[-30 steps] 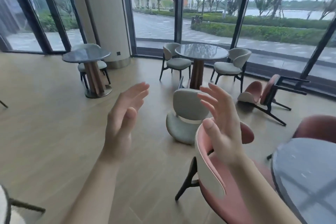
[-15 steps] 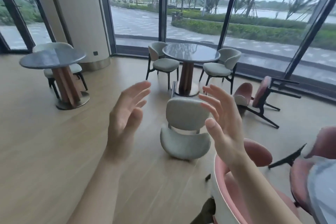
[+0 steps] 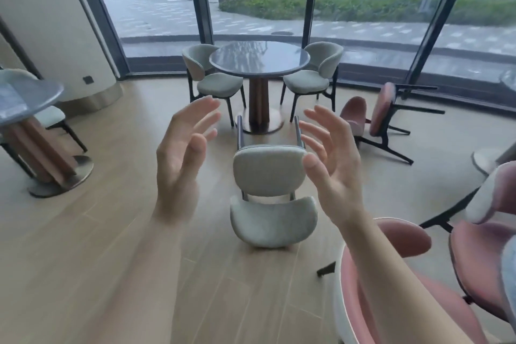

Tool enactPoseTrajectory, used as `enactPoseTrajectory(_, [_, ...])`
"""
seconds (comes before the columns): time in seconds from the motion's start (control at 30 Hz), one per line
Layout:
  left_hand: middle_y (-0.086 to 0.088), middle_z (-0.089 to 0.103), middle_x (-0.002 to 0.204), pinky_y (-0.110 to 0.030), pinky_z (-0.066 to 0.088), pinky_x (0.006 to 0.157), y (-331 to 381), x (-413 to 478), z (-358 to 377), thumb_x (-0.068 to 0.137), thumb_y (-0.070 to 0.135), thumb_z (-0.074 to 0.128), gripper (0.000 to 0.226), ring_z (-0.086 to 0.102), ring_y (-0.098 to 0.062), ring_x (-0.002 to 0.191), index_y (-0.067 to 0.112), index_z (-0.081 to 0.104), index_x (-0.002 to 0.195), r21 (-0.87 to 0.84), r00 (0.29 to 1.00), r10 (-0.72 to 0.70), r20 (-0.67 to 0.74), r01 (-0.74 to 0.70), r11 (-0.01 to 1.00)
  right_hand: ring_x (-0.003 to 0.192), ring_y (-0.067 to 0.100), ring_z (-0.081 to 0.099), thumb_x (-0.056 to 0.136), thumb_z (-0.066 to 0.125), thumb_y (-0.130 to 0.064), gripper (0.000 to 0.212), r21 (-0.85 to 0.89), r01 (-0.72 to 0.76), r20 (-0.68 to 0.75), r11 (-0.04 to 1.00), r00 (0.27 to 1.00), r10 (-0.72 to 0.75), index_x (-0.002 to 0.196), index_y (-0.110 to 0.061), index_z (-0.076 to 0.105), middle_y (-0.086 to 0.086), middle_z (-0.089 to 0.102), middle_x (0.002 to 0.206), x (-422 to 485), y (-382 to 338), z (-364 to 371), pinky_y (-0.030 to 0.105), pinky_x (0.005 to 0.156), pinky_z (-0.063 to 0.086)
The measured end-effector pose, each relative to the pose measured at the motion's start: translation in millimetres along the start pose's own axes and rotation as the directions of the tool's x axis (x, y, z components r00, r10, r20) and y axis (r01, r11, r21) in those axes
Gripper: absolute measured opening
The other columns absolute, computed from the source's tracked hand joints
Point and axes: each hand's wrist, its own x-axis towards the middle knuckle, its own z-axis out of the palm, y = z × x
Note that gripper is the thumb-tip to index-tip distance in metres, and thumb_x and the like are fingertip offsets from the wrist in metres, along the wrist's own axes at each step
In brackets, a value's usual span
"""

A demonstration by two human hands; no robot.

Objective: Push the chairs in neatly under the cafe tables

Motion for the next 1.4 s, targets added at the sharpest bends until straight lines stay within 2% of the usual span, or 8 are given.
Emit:
enactPoseTrajectory(0.3, [-0.002, 0.062, 0.151, -0.044, 0.046, 0.112, -85.3, 88.9, 12.9, 0.097, 0.074, 0.056, 0.058, 0.059, -0.031, 0.143, 0.038, 0.061, 0.142, -0.020, 1.000, -0.023, 0.010, 0.023, 1.000, 0.137, 0.029, 0.059, 0.089, 0.069, -0.067, 0.083, -0.022, -0.008, -0.031, 1.000, 0.999, 0.007, 0.147, -0.012, 0.045, 0.015, 0.055, 0.151, 91.4, 83.8, 6.1, 0.057, 0.116, 0.046])
enactPoseTrajectory(0.63, [0.000, 0.063, 0.149, -0.043, 0.048, 0.110, -233.9, 188.9, 15.6, 0.097, 0.075, 0.054, 0.058, 0.060, -0.029, 0.141, 0.038, 0.061, 0.141, -0.150, 0.998, -0.054, 0.023, 0.057, 0.987, 0.133, 0.025, 0.062, 0.087, 0.066, -0.072, 0.089, -0.125, -0.081, -0.080, 0.989, 0.994, 0.072, 0.148, -0.010, 0.047, 0.014, 0.058, 0.148, 187.0, 200.7, 30.5, 0.049, 0.114, 0.050])
enactPoseTrajectory(0.83, [-0.002, 0.064, 0.148, -0.044, 0.048, 0.112, -342.2, 206.2, 28.6, 0.094, 0.077, 0.056, 0.059, 0.060, -0.031, 0.141, 0.039, 0.063, 0.138, -0.221, 0.980, -0.192, 0.059, 0.201, 0.954, 0.132, 0.023, 0.064, 0.087, 0.064, -0.073, 0.091, -0.177, -0.163, -0.157, 0.971, 0.978, 0.136, 0.148, -0.007, 0.048, 0.010, 0.059, 0.147, 220.4, 295.9, 41.3, 0.045, 0.113, 0.052])
enactPoseTrajectory(1.07, [-0.004, 0.066, 0.147, -0.045, 0.050, 0.111, -516.6, 122.0, 54.9, 0.090, 0.080, 0.061, 0.062, 0.062, -0.030, 0.139, 0.038, 0.065, 0.135, -0.205, 0.905, -0.423, 0.049, 0.423, 0.882, 0.130, 0.020, 0.064, 0.088, 0.068, -0.069, 0.081, -0.129, -0.363, -0.252, 0.923, 0.912, 0.324, 0.145, -0.015, 0.049, 0.008, 0.060, 0.144, 154.5, 482.0, 32.7, 0.041, 0.111, 0.052])
enactPoseTrajectory(1.13, [-0.002, 0.067, 0.146, -0.044, 0.052, 0.110, -577.5, 80.9, 64.3, 0.086, 0.082, 0.062, 0.063, 0.063, -0.028, 0.138, 0.040, 0.067, 0.133, -0.206, 0.878, -0.477, 0.040, 0.475, 0.856, 0.129, 0.022, 0.065, 0.089, 0.071, -0.055, 0.071, -0.108, -0.402, -0.290, 0.909, 0.888, 0.358, 0.144, -0.015, 0.049, 0.009, 0.061, 0.142, 118.1, 552.9, 24.5, 0.040, 0.111, 0.052])
enactPoseTrajectory(1.2, [0.000, 0.068, 0.144, -0.045, 0.053, 0.109, -644.0, 31.3, 75.3, 0.083, 0.084, 0.063, 0.065, 0.064, -0.026, 0.137, 0.041, 0.067, 0.131, -0.192, 0.833, -0.552, 0.034, 0.547, 0.815, 0.127, 0.025, 0.065, 0.088, 0.067, -0.045, 0.065, -0.072, -0.460, -0.324, 0.885, 0.850, 0.416, 0.142, -0.013, 0.050, 0.009, 0.061, 0.140, 69.4, 628.7, 14.1, 0.037, 0.110, 0.052])
enactPoseTrajectory(1.33, [0.000, 0.070, 0.141, -0.046, 0.053, 0.110, -774.4, -75.9, 94.1, 0.076, 0.088, 0.067, 0.070, 0.067, -0.023, 0.132, 0.042, 0.070, 0.128, -0.222, 0.719, -0.695, -0.003, 0.677, 0.701, 0.125, 0.024, 0.065, 0.084, 0.069, -0.047, 0.062, -0.028, -0.564, -0.357, 0.825, 0.777, 0.519, 0.138, -0.020, 0.052, 0.011, 0.061, 0.139, -36.8, 769.2, -6.6, 0.030, 0.105, 0.052])
enactPoseTrajectory(1.4, [0.001, 0.071, 0.139, -0.046, 0.054, 0.110, -835.2, -133.1, 101.8, 0.070, 0.089, 0.071, 0.074, 0.069, -0.021, 0.128, 0.041, 0.070, 0.126, -0.258, 0.641, -0.767, -0.012, 0.739, 0.622, 0.122, 0.020, 0.067, 0.082, 0.071, -0.048, 0.063, -0.028, -0.607, -0.366, 0.794, 0.745, 0.557, 0.137, -0.022, 0.054, 0.007, 0.063, 0.137, -91.9, 833.5, -12.4, 0.032, 0.104, 0.053])
